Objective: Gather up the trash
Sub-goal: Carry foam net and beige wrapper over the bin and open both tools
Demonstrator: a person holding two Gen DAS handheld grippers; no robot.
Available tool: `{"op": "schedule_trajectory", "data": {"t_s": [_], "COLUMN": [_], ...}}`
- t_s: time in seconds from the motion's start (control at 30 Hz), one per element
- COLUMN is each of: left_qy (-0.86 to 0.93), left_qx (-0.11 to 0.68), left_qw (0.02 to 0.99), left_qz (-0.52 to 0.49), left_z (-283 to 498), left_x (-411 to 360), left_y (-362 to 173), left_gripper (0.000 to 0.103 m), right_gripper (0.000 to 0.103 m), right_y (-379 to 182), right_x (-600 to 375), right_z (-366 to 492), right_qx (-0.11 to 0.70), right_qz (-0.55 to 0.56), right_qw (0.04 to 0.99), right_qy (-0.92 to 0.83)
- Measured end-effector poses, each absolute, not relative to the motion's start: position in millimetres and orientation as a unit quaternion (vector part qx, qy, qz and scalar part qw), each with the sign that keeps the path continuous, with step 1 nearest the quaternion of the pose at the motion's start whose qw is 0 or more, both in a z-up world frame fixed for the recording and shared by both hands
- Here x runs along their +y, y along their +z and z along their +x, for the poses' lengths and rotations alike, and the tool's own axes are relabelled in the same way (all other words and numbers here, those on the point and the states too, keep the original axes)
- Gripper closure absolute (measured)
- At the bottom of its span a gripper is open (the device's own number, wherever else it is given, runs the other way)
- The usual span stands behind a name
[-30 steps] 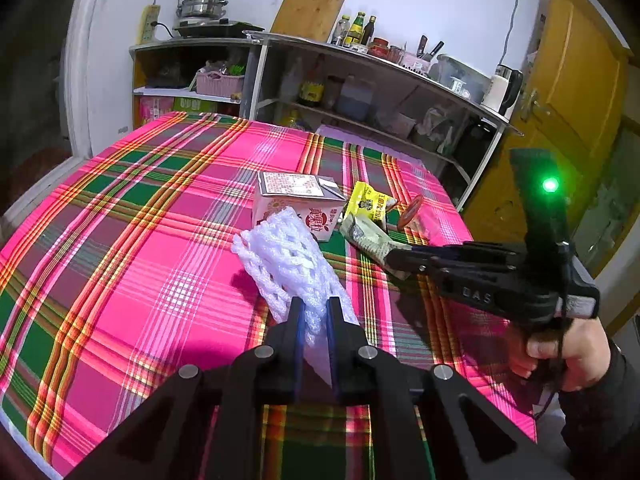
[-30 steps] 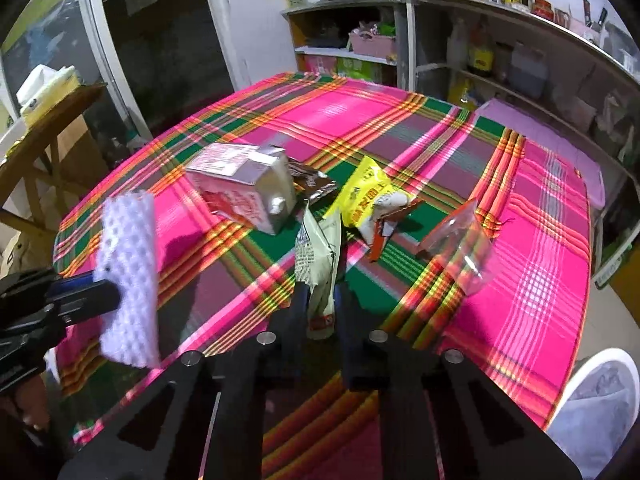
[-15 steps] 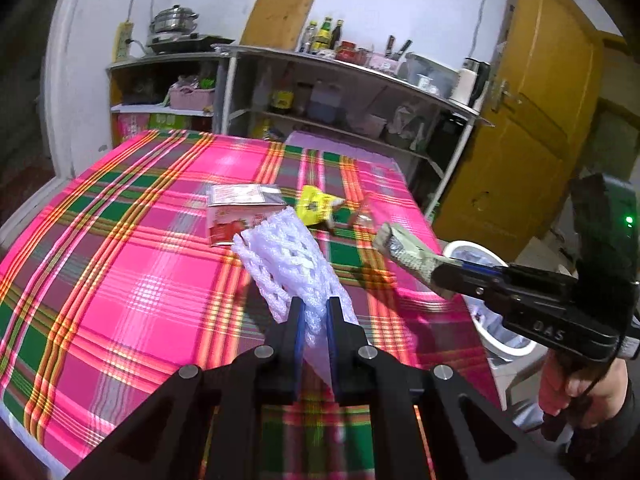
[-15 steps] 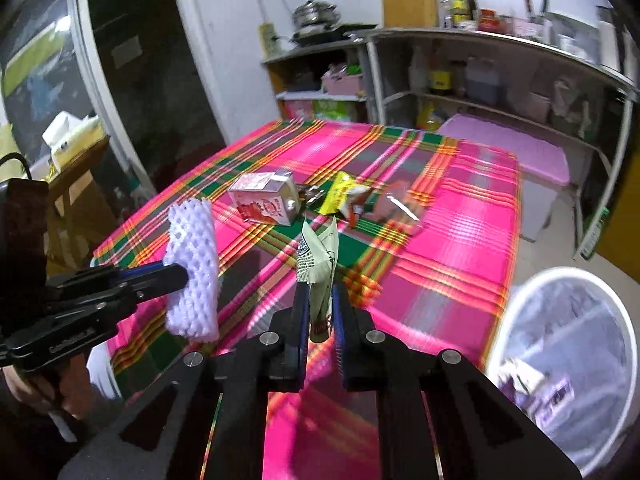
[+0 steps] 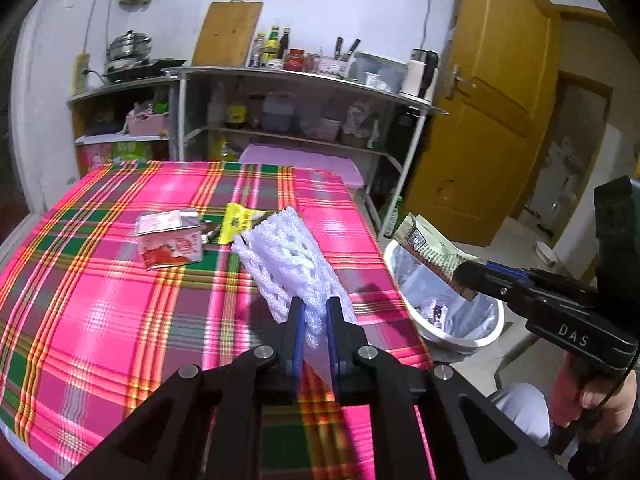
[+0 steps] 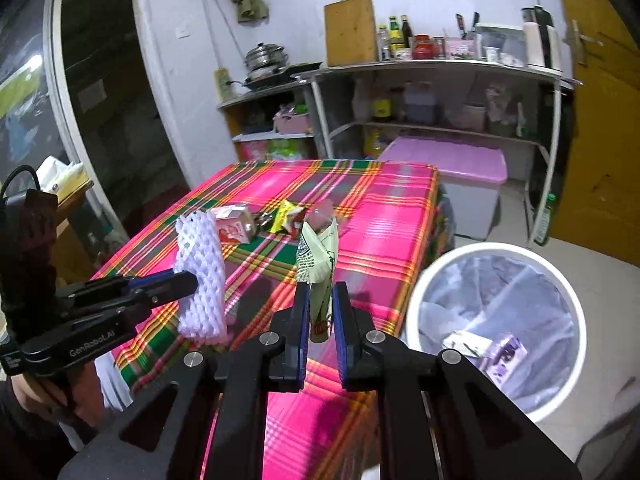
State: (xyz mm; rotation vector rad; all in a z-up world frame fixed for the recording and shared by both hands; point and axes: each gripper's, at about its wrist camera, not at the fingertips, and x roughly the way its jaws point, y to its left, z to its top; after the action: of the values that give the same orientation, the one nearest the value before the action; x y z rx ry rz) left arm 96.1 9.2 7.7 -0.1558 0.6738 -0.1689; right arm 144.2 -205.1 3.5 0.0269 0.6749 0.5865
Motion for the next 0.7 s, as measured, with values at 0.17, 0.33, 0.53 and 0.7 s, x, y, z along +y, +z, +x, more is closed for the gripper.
{"op": "schedule_trajectory", "data": {"t_s": [0.17, 0.33, 0.53, 0.7], "left_qy": [-0.101, -0.118, -0.14, -0.161], "left_qx": [0.33, 0.331, 0.336, 0.339], "left_qw": [0.936, 0.934, 0.93, 0.926], "left_qz": [-0.067, -0.057, -0.046, -0.038], "left_z": [99, 106, 118, 127], "left_x": [-8, -26, -49, -70], "left_y": [10, 11, 9, 6], "left_gripper": [0.092, 0.092, 0.092, 0.092], "right_gripper": [0.091, 0.091, 0.091, 0.091], "right_y": [5, 5, 2, -4], "right_x": [-222, -238, -263, -285], "right_z": [141, 142, 144, 149], "right_qx": [0.325, 0.322, 0.321, 0.327], "right_qz": [0.02, 0.028, 0.041, 0.054], "right_qw": [0.907, 0.912, 0.919, 0.922], "right_qy": [0.268, 0.253, 0.225, 0.202]}}
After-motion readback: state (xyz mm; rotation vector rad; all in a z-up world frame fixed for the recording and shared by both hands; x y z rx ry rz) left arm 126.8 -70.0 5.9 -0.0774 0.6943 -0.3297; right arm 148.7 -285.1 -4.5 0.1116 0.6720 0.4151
